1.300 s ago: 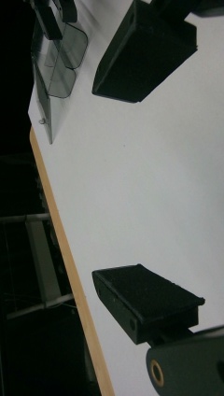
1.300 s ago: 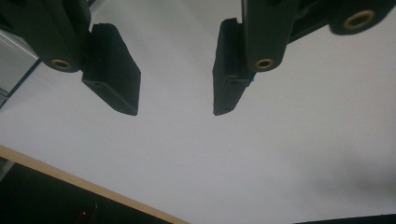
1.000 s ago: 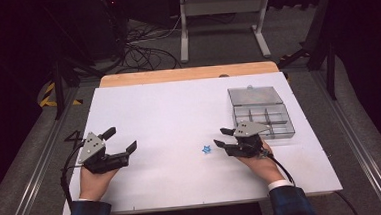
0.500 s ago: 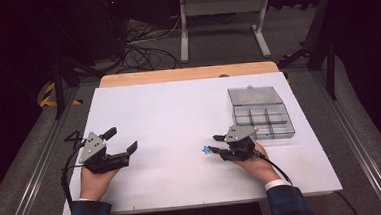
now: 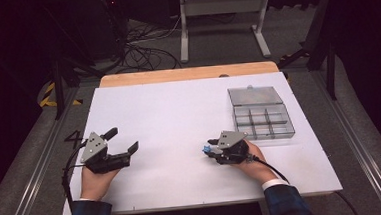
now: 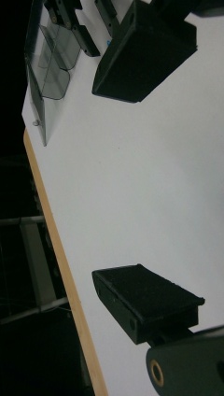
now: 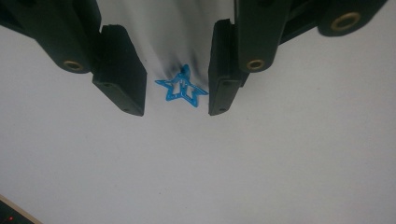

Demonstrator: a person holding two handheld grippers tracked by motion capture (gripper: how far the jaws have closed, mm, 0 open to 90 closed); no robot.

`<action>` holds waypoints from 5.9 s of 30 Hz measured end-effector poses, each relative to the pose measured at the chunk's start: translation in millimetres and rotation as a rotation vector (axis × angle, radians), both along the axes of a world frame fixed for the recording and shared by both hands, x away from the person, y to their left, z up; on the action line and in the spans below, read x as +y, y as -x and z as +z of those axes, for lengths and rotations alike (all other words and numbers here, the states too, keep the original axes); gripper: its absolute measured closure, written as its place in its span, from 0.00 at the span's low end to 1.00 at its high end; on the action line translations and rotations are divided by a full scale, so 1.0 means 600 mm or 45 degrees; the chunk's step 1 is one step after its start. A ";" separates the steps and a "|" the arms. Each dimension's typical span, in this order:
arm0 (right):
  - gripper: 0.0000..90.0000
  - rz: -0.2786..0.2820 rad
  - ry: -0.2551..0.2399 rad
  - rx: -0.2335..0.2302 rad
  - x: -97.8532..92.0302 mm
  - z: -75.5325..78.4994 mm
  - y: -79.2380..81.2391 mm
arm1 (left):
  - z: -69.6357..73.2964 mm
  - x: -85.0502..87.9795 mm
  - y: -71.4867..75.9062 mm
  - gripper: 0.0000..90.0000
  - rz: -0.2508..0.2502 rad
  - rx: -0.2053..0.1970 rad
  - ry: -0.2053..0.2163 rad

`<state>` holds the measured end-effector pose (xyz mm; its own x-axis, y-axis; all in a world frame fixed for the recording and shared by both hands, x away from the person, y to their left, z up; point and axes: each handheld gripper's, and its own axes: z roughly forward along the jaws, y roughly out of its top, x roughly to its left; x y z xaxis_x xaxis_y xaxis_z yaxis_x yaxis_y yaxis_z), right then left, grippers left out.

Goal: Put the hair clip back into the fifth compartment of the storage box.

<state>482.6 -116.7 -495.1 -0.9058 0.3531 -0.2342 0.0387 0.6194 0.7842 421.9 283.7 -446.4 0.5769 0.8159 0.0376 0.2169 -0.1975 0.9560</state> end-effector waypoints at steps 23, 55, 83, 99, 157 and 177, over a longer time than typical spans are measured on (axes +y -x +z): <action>0.77 0.025 0.050 0.005 0.013 -0.004 -0.008 | -0.002 -0.002 -0.002 0.13 -0.009 0.014 -0.009; 1.00 -0.081 -0.074 0.062 -0.006 0.009 -0.013 | -0.001 -0.001 -0.001 0.13 -0.005 0.009 -0.007; 1.00 -0.148 -0.151 0.030 -0.029 0.024 -0.009 | -0.001 -0.001 -0.001 0.13 -0.013 0.010 -0.015; 1.00 -0.184 -0.200 0.008 -0.041 0.031 -0.006 | -0.001 -0.002 -0.001 0.13 -0.014 0.013 -0.013; 1.00 -0.385 -0.331 -0.041 -0.121 0.048 -0.012 | -0.002 -0.001 -0.001 0.13 -0.014 0.009 -0.022; 1.00 -0.470 -0.338 -0.031 -0.154 0.048 -0.017 | -0.001 -0.001 -0.001 0.13 -0.015 0.008 -0.031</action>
<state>492.5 -209.1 -466.4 -0.7031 0.7023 -0.1119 0.1988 0.3451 0.9173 422.5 283.2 -447.3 0.5868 0.8080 0.0538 0.2206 -0.2234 0.9494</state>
